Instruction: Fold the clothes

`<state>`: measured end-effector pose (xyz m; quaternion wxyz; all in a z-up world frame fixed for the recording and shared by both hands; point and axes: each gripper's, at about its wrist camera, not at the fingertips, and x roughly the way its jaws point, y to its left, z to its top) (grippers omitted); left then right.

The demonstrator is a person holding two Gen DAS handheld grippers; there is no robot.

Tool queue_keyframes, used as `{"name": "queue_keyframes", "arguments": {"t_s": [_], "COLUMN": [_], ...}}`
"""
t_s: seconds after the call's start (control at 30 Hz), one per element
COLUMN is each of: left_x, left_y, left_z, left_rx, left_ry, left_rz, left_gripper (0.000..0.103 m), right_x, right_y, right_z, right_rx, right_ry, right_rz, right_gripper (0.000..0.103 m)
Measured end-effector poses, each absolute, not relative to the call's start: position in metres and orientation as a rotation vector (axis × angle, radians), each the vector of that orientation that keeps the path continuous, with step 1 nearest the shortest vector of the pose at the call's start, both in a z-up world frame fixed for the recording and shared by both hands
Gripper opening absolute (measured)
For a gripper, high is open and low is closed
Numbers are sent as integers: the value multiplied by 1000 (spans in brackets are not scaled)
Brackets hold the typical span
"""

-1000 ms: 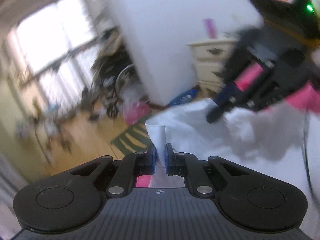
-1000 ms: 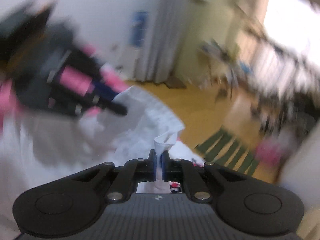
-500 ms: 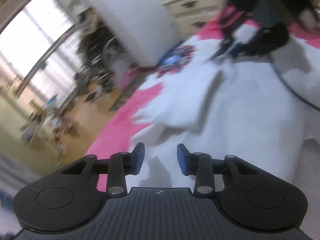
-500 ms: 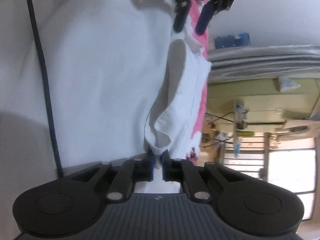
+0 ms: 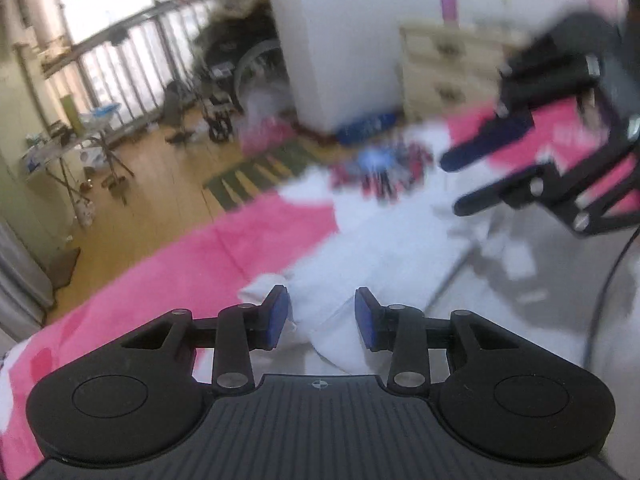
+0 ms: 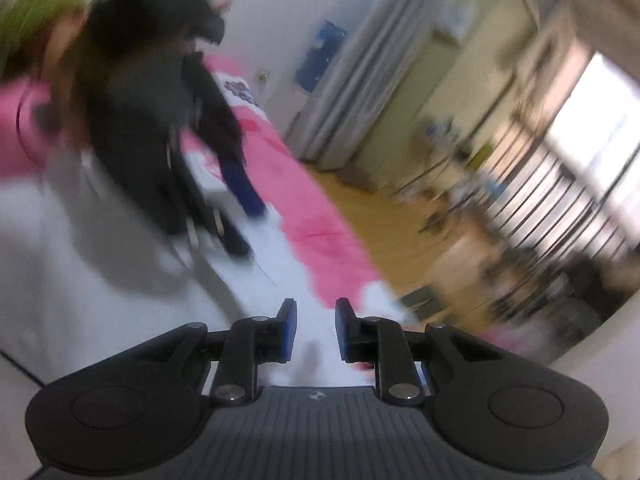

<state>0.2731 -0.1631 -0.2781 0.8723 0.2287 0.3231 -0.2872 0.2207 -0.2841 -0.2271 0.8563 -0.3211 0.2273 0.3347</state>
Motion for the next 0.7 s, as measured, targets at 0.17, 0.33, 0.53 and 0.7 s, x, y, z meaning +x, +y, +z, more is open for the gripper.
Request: {"name": "queue_keyframes", "arguments": {"t_s": [0.17, 0.33, 0.53, 0.7], "left_x": [274, 276, 279, 265], "left_y": [-167, -162, -155, -129], "left_z": [-302, -299, -289, -252], "left_rx": [584, 562, 532, 493], "left_ry": [665, 661, 673, 686], "left_rz": [-539, -534, -511, -446], "left_gripper": [42, 51, 54, 58], "right_x": [260, 278, 276, 273], "right_y": [-290, -319, -334, -347], "right_z": [-272, -278, -257, -236], "right_rx": [-536, -283, -152, -42], "right_ry": [703, 797, 807, 813], "right_rz": [662, 640, 625, 611], "right_gripper": [19, 18, 21, 21]}}
